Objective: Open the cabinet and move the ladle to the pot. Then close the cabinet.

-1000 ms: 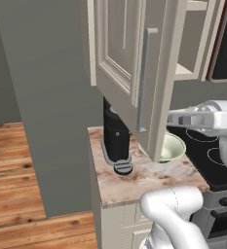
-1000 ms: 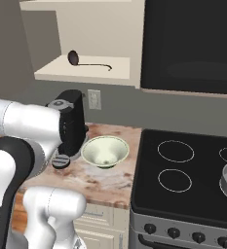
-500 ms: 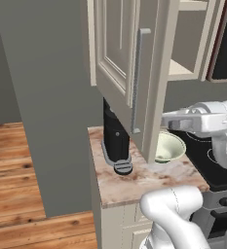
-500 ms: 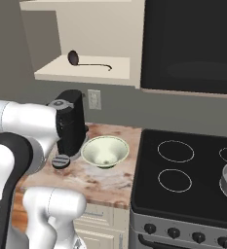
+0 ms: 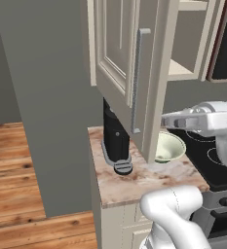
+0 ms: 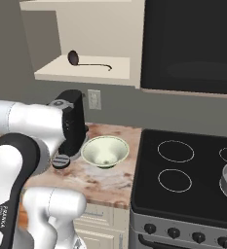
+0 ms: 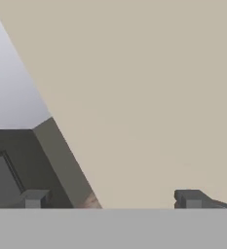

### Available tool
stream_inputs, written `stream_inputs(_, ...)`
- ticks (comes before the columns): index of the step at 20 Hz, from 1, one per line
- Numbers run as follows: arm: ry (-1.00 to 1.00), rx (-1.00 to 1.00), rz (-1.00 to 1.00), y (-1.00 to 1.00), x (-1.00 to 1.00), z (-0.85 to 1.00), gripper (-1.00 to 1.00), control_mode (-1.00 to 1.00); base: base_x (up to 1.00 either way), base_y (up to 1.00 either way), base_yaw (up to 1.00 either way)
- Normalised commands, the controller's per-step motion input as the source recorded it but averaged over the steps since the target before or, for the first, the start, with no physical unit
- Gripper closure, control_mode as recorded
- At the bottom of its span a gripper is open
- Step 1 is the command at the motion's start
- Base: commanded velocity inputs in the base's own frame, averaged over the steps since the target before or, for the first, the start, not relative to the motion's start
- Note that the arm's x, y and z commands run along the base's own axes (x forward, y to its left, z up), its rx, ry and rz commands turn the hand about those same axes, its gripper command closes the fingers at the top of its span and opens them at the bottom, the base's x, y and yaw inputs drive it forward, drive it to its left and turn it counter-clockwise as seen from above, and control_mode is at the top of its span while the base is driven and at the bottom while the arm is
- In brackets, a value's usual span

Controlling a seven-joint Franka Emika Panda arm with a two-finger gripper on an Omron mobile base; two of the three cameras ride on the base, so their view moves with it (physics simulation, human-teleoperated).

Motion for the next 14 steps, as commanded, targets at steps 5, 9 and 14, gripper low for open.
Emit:
stream_inputs(5,0.01,0.00,0.00,-0.72,-0.05,0.00,-1.00,-1.00,0.00,0.00,0.00)
stream_inputs(9,0.04,0.00,-0.02,-0.56,0.01,0.00,-1.00,-1.00,0.00,0.00,0.00)
stream_inputs(14,0.06,-0.06,-0.10,-0.35,0.36,0.00,-1.00,-1.00,0.00,0.00,0.00)
